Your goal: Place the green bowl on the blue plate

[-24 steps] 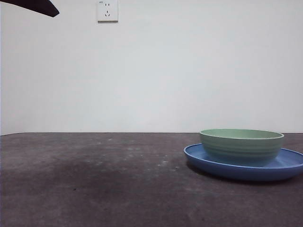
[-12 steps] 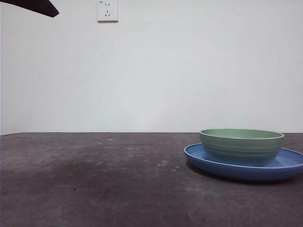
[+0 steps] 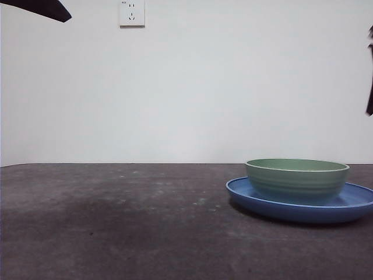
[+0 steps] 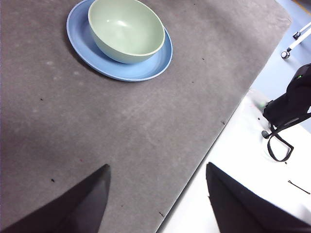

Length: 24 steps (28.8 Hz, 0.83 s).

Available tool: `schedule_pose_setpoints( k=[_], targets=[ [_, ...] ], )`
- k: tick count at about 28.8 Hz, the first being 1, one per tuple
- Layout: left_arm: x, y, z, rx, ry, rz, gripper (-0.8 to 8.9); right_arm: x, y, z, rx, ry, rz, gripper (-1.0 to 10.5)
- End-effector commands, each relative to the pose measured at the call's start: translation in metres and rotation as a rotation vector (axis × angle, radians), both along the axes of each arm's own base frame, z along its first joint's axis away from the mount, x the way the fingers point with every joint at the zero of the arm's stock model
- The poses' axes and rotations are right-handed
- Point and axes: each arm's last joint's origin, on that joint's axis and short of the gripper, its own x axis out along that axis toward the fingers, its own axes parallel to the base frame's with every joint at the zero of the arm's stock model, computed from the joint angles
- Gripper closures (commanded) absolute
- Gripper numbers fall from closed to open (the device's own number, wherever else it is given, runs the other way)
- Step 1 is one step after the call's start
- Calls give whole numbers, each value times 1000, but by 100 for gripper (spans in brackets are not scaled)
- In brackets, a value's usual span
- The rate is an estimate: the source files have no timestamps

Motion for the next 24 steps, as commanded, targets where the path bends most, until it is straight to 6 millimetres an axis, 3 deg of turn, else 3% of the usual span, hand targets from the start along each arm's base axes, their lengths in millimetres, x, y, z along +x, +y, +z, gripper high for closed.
schedule_pose_setpoints(
  k=[1,18,24],
  targets=[
    [1,-1,2,-4,-18,-18,498,14,0,-11,0,14,19,600],
    [1,-1,2,-5,-18,-17,498,62,8,-86,41,160,76,704],
    [1,-1,2,-5,-16,-15,498,67,9,-95,28,165,73,907]
  ],
)
